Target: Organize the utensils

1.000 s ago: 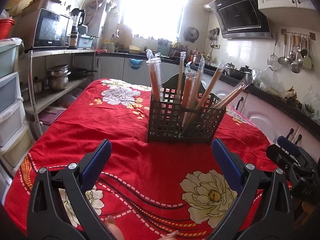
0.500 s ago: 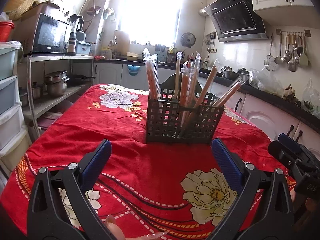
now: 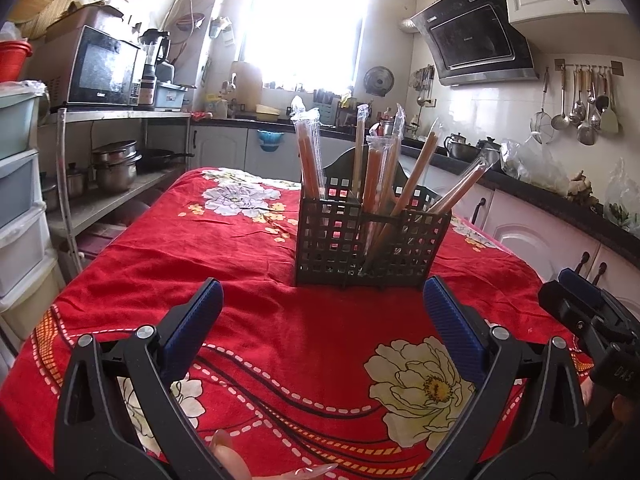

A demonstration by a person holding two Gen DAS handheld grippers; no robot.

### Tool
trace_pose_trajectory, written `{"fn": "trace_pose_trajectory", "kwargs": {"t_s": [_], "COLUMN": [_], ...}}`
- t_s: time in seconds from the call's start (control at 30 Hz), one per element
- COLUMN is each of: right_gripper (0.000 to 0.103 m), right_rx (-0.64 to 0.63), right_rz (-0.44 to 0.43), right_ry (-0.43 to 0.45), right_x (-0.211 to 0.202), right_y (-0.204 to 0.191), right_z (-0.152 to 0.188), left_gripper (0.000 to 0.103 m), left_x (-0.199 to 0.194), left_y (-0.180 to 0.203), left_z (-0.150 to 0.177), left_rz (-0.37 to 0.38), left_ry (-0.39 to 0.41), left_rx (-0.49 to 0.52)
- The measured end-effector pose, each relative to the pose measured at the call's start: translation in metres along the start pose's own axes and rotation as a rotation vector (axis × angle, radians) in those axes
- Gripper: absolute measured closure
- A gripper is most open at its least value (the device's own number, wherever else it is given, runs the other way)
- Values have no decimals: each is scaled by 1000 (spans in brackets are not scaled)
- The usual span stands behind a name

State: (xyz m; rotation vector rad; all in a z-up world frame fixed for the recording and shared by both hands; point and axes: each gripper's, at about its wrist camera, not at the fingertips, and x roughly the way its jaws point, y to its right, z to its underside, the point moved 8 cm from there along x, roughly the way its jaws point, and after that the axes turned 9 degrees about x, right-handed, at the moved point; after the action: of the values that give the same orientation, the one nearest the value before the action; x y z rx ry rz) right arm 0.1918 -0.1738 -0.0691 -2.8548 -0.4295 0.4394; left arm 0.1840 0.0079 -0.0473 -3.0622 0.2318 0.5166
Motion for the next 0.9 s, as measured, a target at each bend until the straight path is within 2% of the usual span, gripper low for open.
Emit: {"fn": "trace_pose_trajectory", "kwargs": {"t_s": [0.9], "right_gripper": [6], "right_rx": [-4], "right_rz": [-2], "right_ry": [-2], "right_x": [1], "right_y": [0], "right_z": [1], "left_gripper": [11], "left_x": [0], "left_y": [-3], "left_z": [0], "left_rz": [-2], "left_ry": [1], "left_rx": [-6]}}
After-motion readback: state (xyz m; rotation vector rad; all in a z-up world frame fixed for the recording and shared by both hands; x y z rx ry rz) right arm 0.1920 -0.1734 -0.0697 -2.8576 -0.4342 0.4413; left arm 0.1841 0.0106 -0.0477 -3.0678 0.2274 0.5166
